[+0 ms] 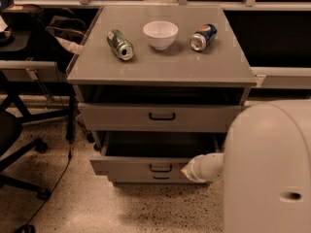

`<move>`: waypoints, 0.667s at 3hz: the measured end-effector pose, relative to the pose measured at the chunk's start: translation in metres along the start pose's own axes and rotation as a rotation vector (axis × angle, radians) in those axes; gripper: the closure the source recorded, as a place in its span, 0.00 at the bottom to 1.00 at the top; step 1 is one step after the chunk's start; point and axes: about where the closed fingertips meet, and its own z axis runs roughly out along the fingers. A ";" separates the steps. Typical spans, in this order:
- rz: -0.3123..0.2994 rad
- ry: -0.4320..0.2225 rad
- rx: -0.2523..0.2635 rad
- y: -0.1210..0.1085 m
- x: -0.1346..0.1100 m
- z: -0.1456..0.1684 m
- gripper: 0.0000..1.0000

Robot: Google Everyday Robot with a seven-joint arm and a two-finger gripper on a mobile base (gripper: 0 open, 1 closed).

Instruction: Close middle drawer

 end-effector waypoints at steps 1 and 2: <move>0.021 0.003 0.027 -0.014 -0.003 0.012 1.00; 0.048 0.002 0.062 -0.036 -0.011 0.028 1.00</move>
Offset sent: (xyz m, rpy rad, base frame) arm 0.0764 -0.0196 -0.0199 -0.0237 -0.0509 -0.1248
